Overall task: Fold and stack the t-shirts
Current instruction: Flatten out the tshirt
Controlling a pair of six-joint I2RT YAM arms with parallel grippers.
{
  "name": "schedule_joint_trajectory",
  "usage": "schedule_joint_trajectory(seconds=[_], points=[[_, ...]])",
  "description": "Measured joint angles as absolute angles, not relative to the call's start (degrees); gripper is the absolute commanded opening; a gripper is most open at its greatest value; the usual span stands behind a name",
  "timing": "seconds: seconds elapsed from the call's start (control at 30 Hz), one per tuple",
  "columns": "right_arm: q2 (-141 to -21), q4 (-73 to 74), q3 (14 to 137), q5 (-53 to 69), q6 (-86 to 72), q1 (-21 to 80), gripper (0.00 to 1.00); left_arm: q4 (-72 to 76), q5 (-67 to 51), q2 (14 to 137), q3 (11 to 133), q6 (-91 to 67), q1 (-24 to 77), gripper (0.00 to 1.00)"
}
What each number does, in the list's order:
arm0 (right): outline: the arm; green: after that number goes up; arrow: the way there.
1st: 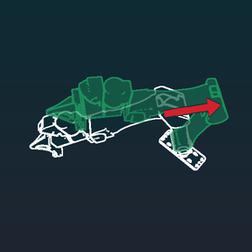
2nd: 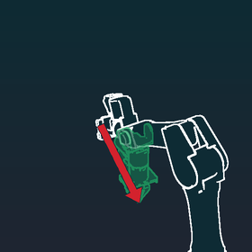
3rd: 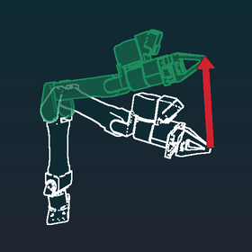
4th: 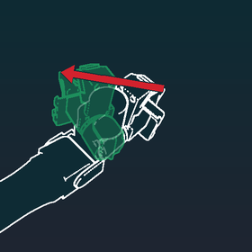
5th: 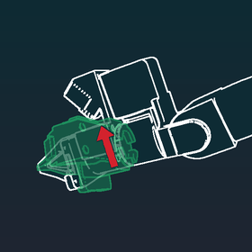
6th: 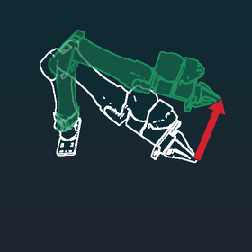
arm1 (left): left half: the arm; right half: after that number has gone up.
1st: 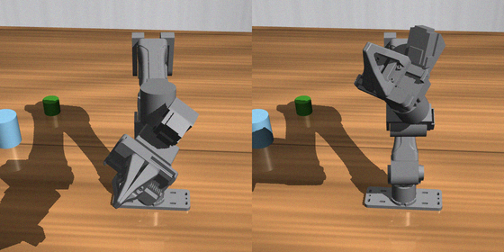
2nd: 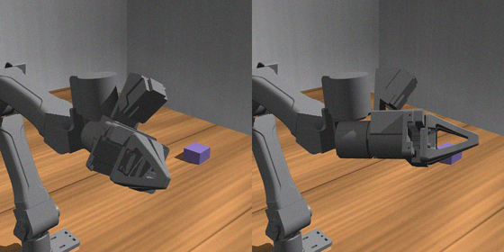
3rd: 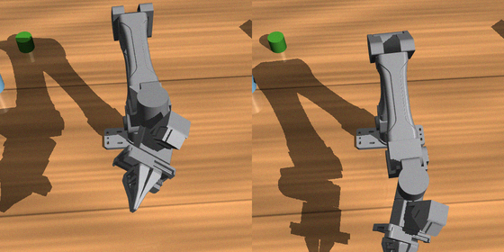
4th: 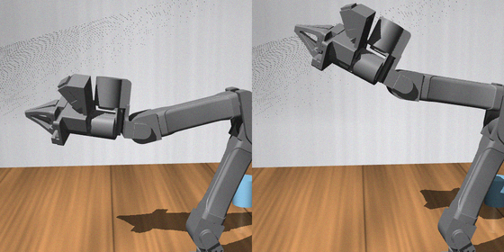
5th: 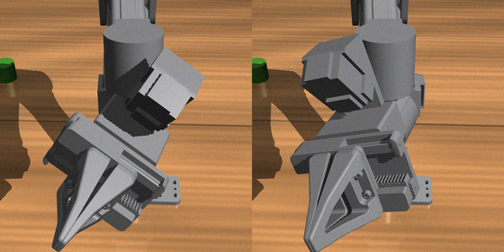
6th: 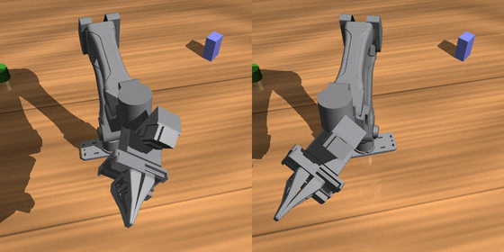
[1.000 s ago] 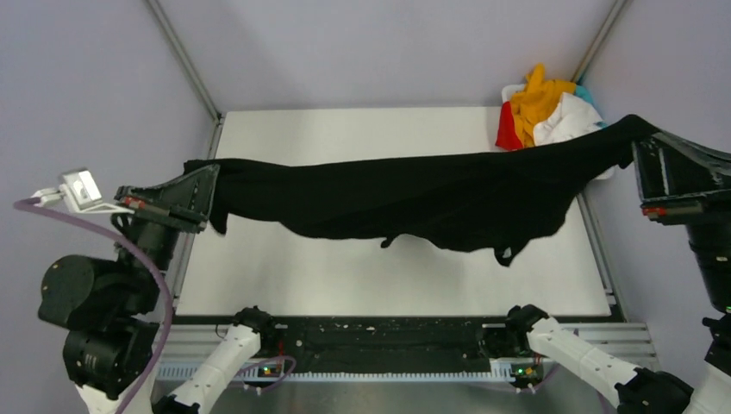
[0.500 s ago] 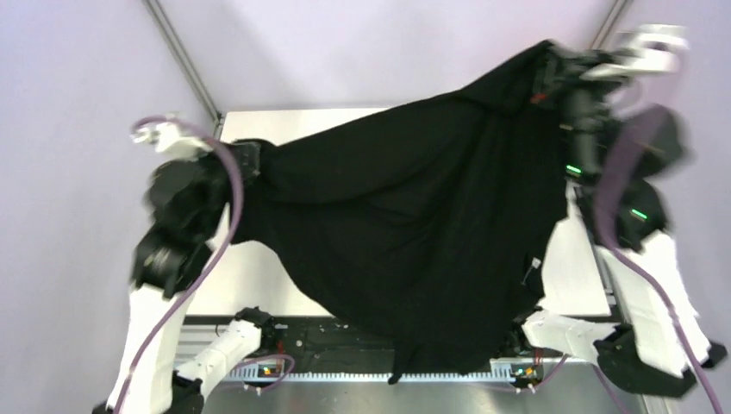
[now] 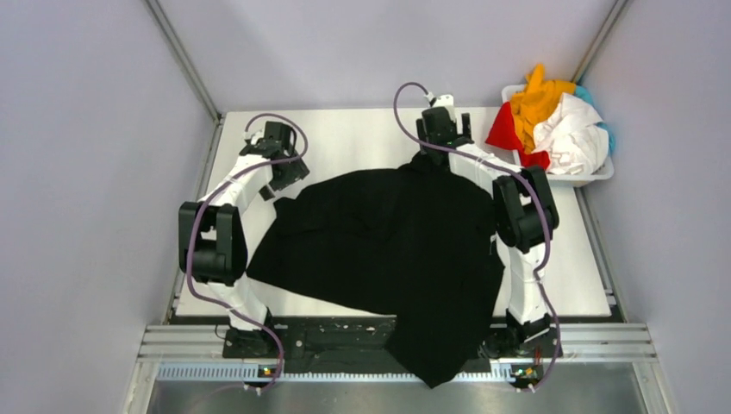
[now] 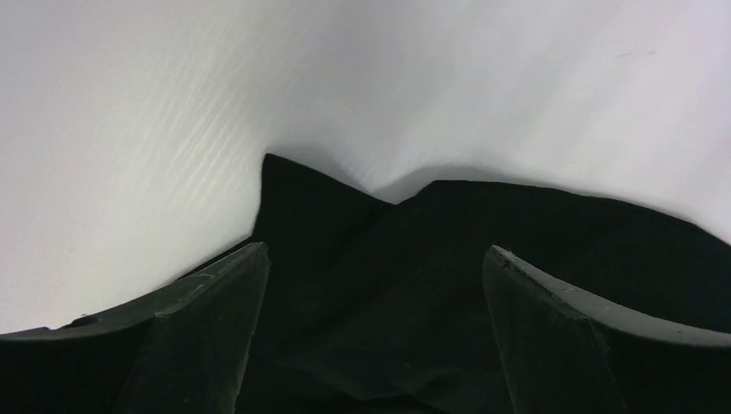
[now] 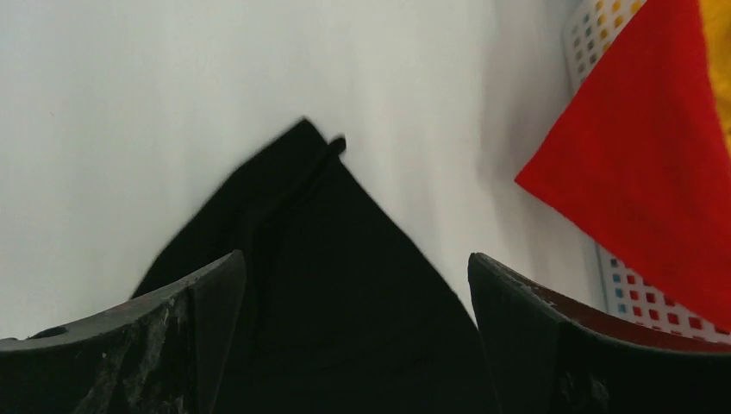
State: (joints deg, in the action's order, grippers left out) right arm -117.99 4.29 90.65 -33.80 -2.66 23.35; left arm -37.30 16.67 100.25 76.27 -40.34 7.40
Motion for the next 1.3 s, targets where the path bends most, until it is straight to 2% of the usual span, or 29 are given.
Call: schedule_joint_trajectory(seconds=[0.13,0.27,0.5,0.63,0.8,0.93,1.1,1.3], points=[[-118.7,7.0,90.8,-33.0,-4.6,23.4,0.99,-36.5,15.3,98.8,77.6,-40.4,7.6,0.99],[-109.3,7.4,85.0,-29.5,-8.4,23.4,0.99,-35.3,13.5,93.9,74.3,-40.5,7.6,0.99],[-80.2,9.6,59.2,-17.4,-21.7,24.1,0.99,-31.6,4.3,75.2,55.2,-40.8,7.6,0.99],[-73.1,13.7,44.9,-13.0,-28.1,29.8,0.99,-28.9,-3.9,70.8,45.7,-40.9,8.7,0.99],[-73.0,17.8,34.0,-10.0,-33.4,33.9,0.99,-23.6,-10.3,72.5,37.3,-42.3,10.5,0.99],[-74.2,16.5,33.7,-11.9,-35.3,33.8,0.99,-20.0,-12.8,77.7,37.8,-42.9,10.5,0.98],[-84.1,14.3,41.0,-15.4,-35.6,31.4,0.99,-15.4,-16.4,87.6,44.9,-43.4,10.5,0.98],[-101.8,11.8,59.2,-16.8,-32.4,23.9,0.99,-12.8,-19.7,98.7,55.7,-44.1,10.5,0.98]])
